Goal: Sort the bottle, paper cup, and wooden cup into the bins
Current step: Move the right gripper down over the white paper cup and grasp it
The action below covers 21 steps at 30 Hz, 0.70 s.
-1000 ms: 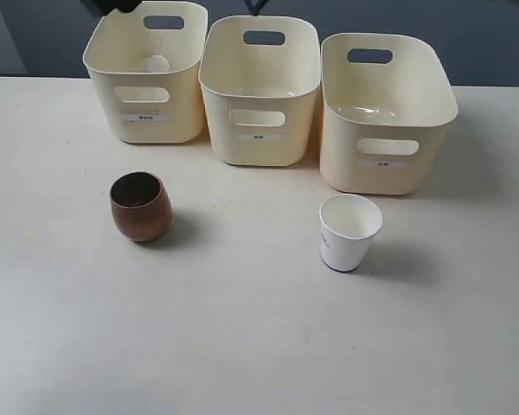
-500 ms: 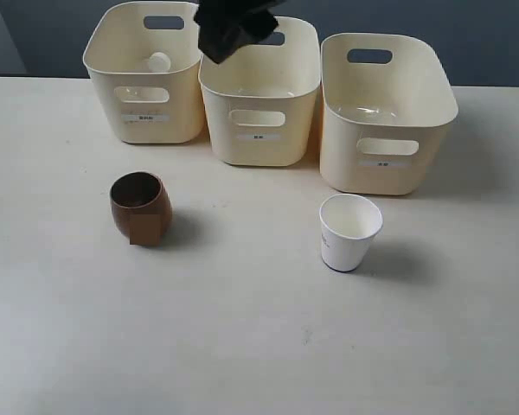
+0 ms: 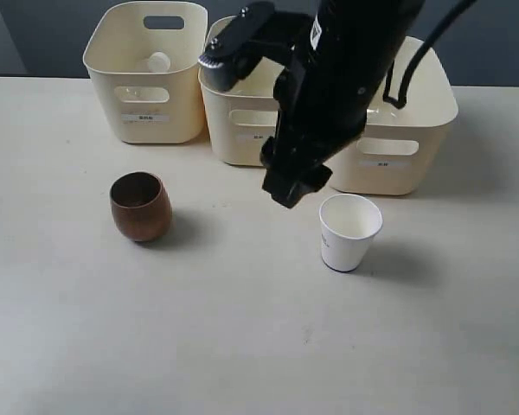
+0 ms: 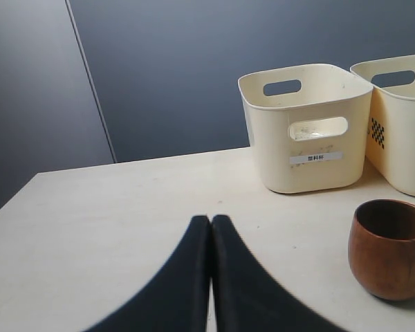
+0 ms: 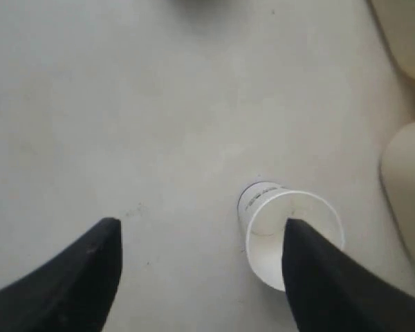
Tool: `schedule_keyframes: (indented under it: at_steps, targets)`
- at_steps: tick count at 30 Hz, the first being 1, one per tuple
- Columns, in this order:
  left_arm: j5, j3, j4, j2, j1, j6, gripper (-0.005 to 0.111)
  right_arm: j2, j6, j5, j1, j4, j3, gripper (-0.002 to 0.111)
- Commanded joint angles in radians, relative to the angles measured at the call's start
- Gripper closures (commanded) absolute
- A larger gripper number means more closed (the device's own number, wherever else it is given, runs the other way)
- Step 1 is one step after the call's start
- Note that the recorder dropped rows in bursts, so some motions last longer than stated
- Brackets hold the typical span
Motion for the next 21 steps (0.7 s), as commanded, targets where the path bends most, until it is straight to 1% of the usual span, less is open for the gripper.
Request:
schedule_keyframes:
  at_steps: [1,10,21]
  targets:
    - [-0.007,0.002,0.0,-0.005,0.0,-0.002,0.107,-0.009,-0.008,-0.001,-0.003,-0.016,0.073,0.045]
    - [-0.007,0.002,0.0,-0.005,0.0,-0.002,0.107,-0.009,-0.008,-0.001,-0.003,-0.032,0.18,0.045]
    - [-0.007,0.002,0.0,-0.005,0.0,-0.002,0.107,-0.009,-0.012,-0.164,-0.003,-0.093,0.263,0.045]
